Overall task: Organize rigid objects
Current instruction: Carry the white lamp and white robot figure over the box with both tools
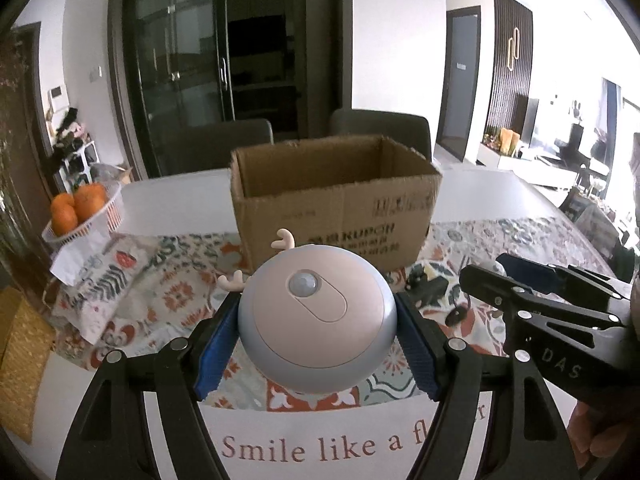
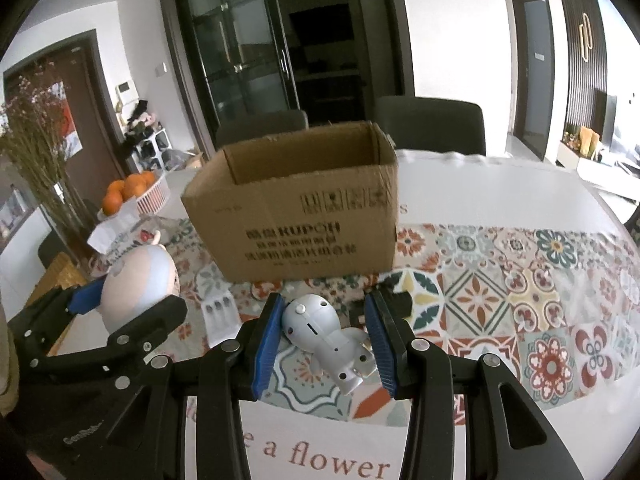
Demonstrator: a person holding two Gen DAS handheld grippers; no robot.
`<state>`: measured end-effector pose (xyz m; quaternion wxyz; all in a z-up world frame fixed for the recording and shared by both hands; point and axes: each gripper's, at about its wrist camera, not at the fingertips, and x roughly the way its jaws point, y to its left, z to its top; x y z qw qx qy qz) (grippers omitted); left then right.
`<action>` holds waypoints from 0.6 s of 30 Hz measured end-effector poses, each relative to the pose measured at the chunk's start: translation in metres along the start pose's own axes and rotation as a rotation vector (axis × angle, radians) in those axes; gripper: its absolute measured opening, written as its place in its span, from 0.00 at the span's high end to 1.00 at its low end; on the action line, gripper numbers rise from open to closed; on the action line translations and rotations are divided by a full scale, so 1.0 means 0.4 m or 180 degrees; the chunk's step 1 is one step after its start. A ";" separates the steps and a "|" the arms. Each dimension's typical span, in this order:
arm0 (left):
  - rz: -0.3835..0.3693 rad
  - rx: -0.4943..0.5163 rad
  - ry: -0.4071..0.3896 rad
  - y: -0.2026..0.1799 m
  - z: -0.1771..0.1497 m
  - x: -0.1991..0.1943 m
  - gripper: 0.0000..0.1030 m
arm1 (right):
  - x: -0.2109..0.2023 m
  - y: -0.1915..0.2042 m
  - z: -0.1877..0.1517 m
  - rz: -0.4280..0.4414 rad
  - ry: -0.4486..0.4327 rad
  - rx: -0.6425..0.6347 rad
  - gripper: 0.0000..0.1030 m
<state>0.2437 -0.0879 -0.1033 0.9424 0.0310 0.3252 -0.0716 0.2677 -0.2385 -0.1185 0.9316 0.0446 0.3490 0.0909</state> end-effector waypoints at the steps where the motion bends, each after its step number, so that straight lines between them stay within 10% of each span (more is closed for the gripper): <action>1: 0.0023 0.0000 0.0001 0.004 0.007 -0.004 0.28 | -0.004 0.003 0.006 0.0008 -0.0019 0.0007 0.59; 18: 0.0107 -0.0067 -0.0141 0.049 0.116 -0.063 0.28 | -0.064 0.053 0.123 0.0038 -0.0319 -0.0015 0.59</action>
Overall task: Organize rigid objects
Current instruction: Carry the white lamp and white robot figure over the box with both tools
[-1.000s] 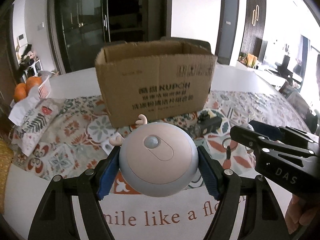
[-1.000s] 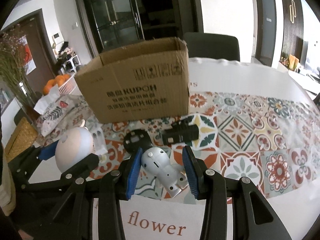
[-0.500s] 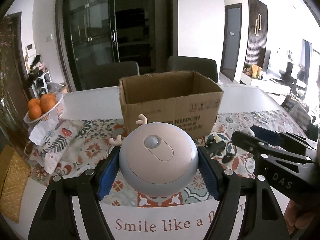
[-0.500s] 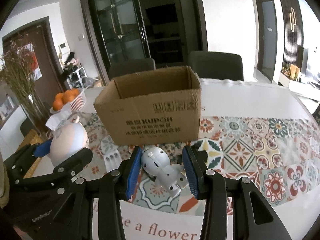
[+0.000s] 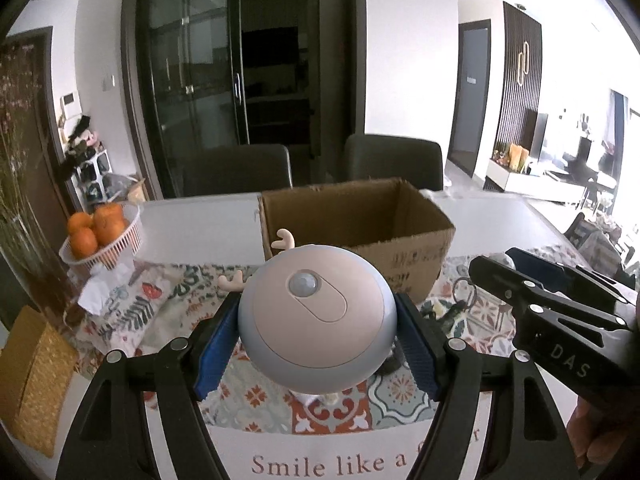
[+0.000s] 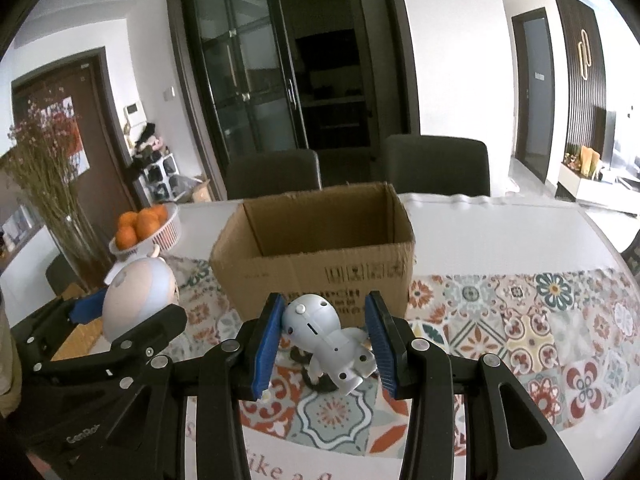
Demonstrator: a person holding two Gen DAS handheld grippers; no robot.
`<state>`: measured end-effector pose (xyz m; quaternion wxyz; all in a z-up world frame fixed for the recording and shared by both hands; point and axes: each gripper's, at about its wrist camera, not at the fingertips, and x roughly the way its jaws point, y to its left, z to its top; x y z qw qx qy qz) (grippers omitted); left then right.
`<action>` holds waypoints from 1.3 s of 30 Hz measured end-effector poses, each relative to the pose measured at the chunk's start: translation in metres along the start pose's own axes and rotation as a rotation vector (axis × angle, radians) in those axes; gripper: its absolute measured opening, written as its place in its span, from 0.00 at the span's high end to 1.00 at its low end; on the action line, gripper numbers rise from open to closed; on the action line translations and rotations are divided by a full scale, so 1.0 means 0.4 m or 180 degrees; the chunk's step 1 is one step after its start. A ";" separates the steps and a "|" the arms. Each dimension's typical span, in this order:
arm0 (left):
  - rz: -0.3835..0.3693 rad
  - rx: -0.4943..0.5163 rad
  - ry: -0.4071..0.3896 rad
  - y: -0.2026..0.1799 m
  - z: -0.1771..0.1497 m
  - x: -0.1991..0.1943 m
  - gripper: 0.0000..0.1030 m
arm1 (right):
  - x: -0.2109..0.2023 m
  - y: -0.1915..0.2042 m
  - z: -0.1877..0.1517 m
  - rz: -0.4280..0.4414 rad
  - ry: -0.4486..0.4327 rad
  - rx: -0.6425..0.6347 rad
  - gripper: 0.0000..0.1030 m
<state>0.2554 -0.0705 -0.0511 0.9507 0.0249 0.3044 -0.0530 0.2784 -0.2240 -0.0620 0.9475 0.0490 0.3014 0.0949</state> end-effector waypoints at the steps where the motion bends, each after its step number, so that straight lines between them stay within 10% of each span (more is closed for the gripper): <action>1: 0.0010 0.0007 -0.0012 0.003 0.011 -0.001 0.28 | 0.000 0.003 0.006 0.0001 -0.0014 -0.0005 0.59; 39: -0.0133 -0.0082 0.0021 0.050 0.269 0.180 0.28 | 0.166 -0.002 0.267 -0.0006 0.0048 0.0012 0.59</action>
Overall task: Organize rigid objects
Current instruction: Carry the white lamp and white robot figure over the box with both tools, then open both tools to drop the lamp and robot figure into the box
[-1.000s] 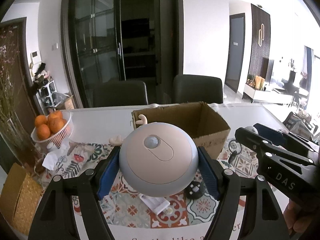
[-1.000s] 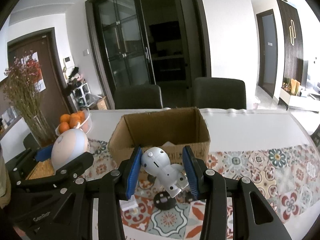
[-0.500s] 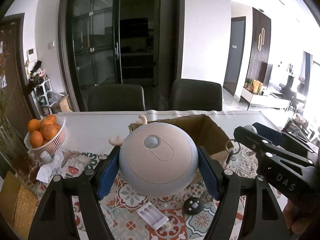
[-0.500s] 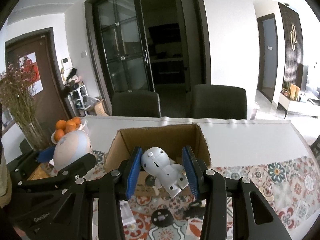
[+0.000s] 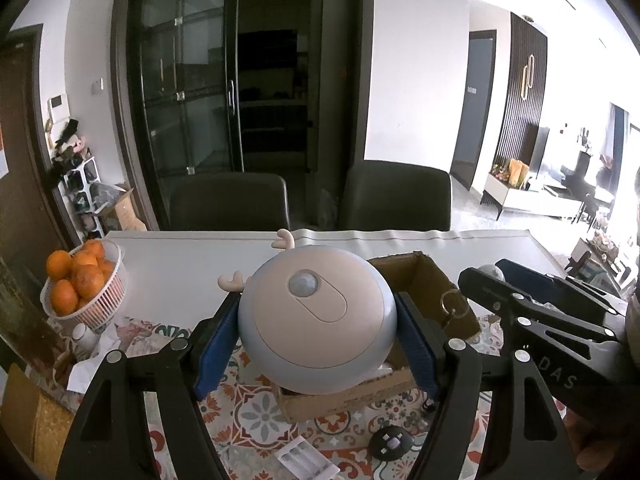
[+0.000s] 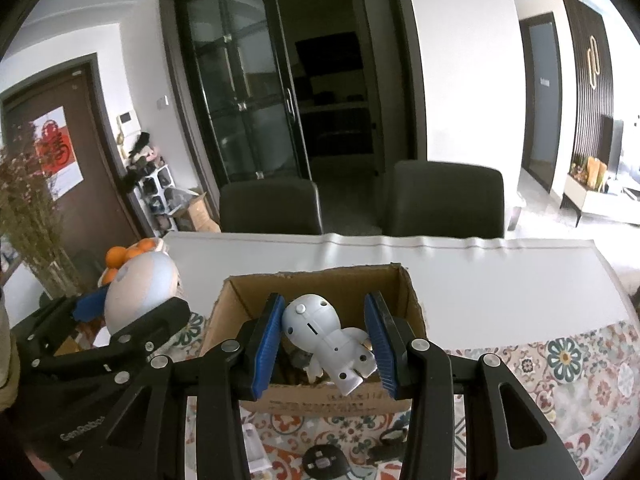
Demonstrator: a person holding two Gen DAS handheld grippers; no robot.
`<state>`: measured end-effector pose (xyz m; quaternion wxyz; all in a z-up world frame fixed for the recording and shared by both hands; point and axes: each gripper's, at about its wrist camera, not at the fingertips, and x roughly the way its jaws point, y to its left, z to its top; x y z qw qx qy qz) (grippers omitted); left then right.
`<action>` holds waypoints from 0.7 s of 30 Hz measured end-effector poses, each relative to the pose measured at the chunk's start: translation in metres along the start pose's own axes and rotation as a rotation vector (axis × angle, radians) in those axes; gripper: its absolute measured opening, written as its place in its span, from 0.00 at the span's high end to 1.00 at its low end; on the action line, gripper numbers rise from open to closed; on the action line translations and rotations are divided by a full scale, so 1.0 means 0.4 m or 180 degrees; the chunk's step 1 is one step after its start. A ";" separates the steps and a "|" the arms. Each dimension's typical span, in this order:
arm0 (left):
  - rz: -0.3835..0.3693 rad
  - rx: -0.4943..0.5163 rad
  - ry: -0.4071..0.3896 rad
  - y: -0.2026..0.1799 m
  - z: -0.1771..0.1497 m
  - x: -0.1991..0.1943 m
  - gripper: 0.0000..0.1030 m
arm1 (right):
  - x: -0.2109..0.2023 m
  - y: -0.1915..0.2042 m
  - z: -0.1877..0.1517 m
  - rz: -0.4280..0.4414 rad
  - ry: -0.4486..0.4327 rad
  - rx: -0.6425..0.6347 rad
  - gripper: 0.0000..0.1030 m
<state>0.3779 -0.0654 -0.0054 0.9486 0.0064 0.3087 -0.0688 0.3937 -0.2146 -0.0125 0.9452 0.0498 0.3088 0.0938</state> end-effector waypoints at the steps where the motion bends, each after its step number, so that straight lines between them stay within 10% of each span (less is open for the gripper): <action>1: -0.0017 -0.0005 0.0020 0.000 0.005 0.008 0.28 | 0.012 -0.005 0.004 0.0013 0.0040 0.0028 0.59; 21: -0.0016 0.0009 0.0738 -0.016 0.016 0.209 0.28 | 0.205 -0.090 0.014 -0.0034 0.0691 0.0266 0.59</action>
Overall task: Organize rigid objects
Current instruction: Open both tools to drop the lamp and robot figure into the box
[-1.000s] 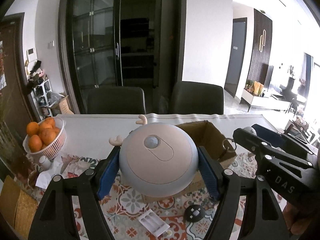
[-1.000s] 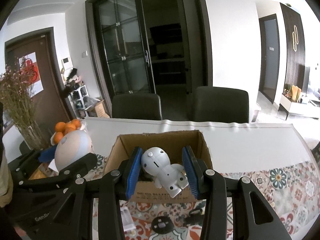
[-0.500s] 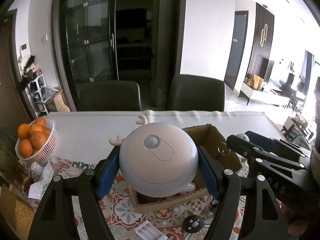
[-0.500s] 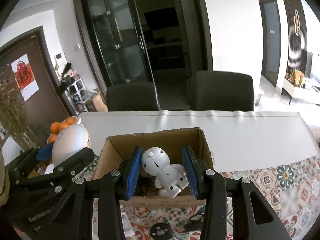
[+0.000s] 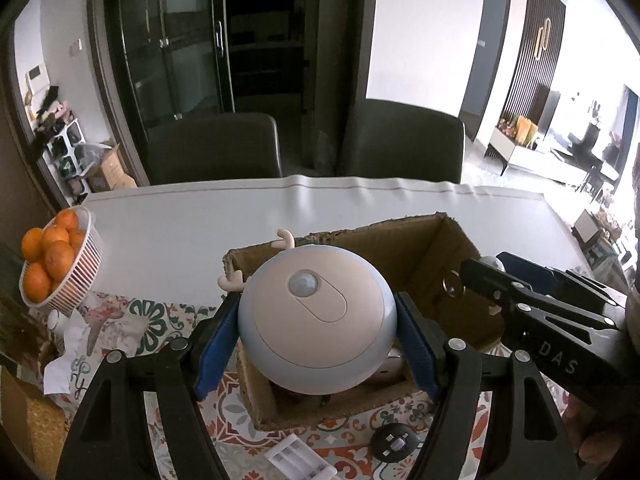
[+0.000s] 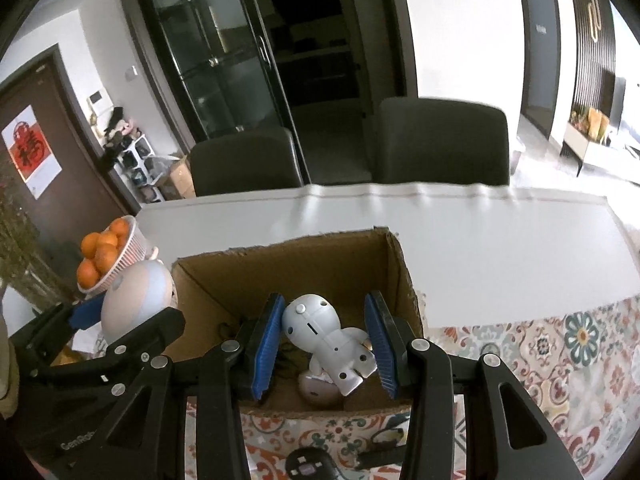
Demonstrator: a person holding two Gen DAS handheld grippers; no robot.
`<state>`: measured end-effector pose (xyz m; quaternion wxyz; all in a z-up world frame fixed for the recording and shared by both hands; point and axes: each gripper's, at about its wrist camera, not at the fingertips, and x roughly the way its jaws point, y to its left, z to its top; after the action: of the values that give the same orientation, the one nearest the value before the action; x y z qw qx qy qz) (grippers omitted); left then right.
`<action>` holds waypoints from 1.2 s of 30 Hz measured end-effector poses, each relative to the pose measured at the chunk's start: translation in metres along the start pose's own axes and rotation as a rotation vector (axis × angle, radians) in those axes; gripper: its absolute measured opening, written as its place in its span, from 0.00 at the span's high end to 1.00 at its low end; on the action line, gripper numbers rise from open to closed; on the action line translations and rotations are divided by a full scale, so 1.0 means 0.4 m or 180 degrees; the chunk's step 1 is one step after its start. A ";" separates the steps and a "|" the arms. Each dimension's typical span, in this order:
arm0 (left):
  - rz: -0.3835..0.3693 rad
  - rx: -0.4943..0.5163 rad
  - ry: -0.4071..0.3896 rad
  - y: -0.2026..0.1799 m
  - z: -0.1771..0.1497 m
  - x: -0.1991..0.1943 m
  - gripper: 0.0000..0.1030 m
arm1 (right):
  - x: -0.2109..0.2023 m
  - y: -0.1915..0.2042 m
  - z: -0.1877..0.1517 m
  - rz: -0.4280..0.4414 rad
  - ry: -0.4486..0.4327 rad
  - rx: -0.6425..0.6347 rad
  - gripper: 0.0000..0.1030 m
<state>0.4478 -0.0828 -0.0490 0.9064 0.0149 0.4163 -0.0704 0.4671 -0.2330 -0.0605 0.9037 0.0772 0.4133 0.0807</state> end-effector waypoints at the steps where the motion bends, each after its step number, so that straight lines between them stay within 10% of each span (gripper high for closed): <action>1: 0.0004 0.0007 0.0011 -0.002 0.002 0.004 0.28 | 0.009 -0.004 0.000 -0.0004 0.0028 0.0013 0.59; 12: -0.0095 -0.0097 0.0301 0.003 -0.002 0.072 0.28 | 0.054 -0.024 -0.004 -0.0021 0.0211 0.0048 0.57; 36: 0.0412 0.0001 -0.0331 0.037 -0.055 -0.109 0.10 | -0.088 0.037 -0.048 -0.0351 -0.0181 -0.0079 0.43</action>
<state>0.4055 -0.0611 -0.0309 0.9294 0.0382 0.3669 -0.0125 0.4285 -0.2244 -0.0441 0.9190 0.0454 0.3901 0.0337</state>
